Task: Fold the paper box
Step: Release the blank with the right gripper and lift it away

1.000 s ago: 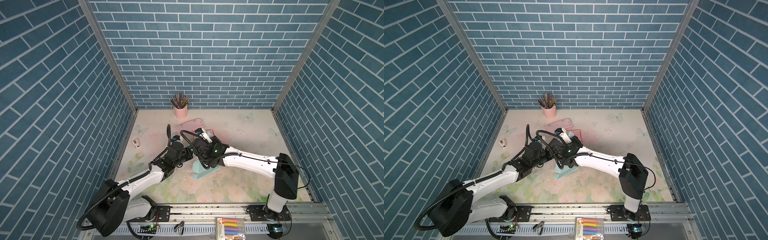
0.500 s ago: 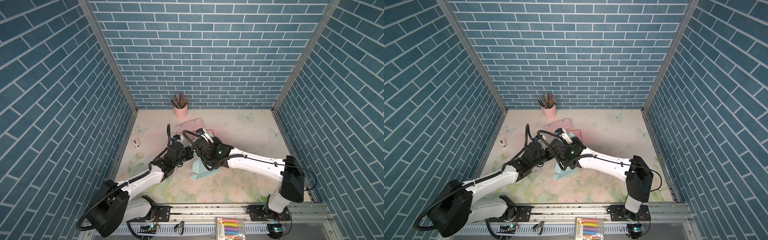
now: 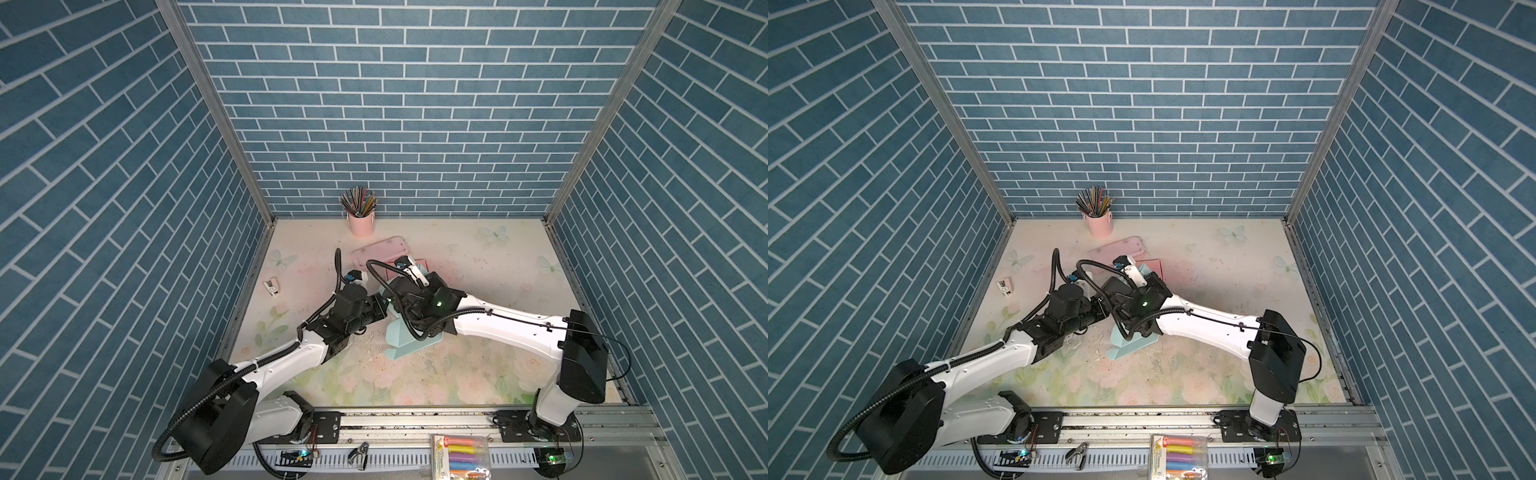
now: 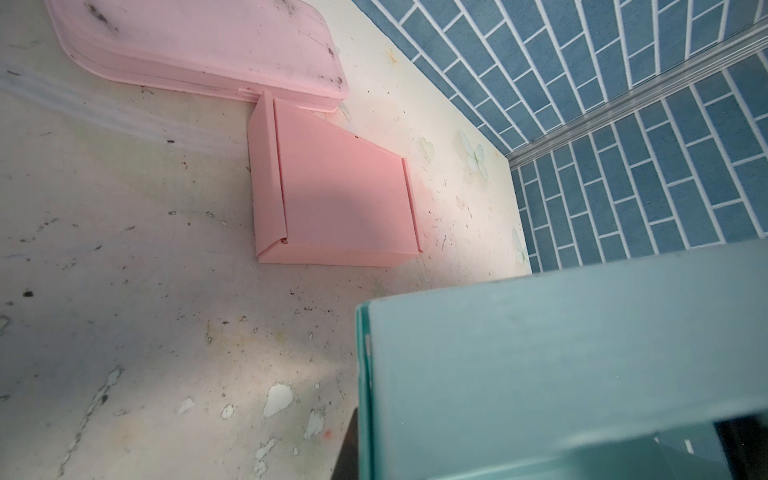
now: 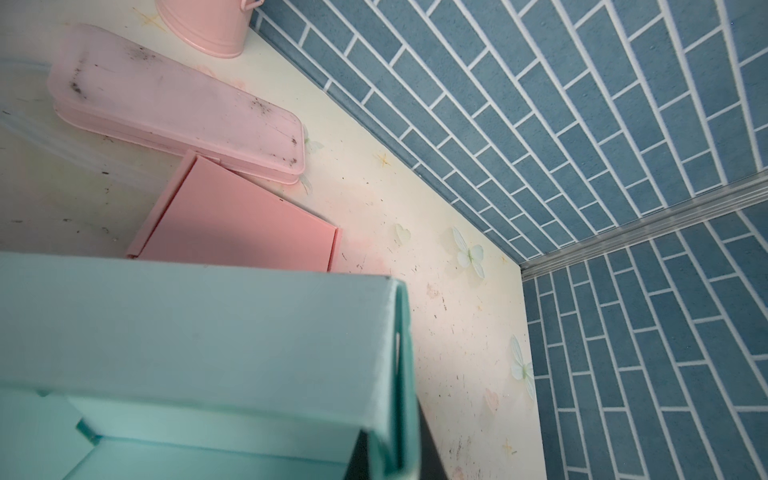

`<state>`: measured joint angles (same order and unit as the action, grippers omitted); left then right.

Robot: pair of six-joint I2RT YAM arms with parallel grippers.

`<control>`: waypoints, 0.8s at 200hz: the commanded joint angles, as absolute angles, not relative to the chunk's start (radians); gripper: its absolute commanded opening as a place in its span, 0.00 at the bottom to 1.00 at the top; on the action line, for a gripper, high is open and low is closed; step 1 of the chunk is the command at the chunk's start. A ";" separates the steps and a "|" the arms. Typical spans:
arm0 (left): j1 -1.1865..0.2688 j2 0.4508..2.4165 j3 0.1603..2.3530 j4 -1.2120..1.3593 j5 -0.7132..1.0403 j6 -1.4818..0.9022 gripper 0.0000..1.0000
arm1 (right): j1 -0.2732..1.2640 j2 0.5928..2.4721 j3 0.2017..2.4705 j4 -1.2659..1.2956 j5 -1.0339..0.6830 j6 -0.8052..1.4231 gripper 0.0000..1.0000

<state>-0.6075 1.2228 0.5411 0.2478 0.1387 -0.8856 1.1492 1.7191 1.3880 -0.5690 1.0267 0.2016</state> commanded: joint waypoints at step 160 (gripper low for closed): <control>-0.614 1.221 0.552 0.286 0.147 -0.864 0.04 | 1.195 1.752 1.399 -0.561 1.123 0.162 0.11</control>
<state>-0.6018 1.2240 0.5411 0.2211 0.1162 -0.9012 1.1809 1.7901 1.4067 -0.5278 1.1435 0.1844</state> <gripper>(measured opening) 0.091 0.099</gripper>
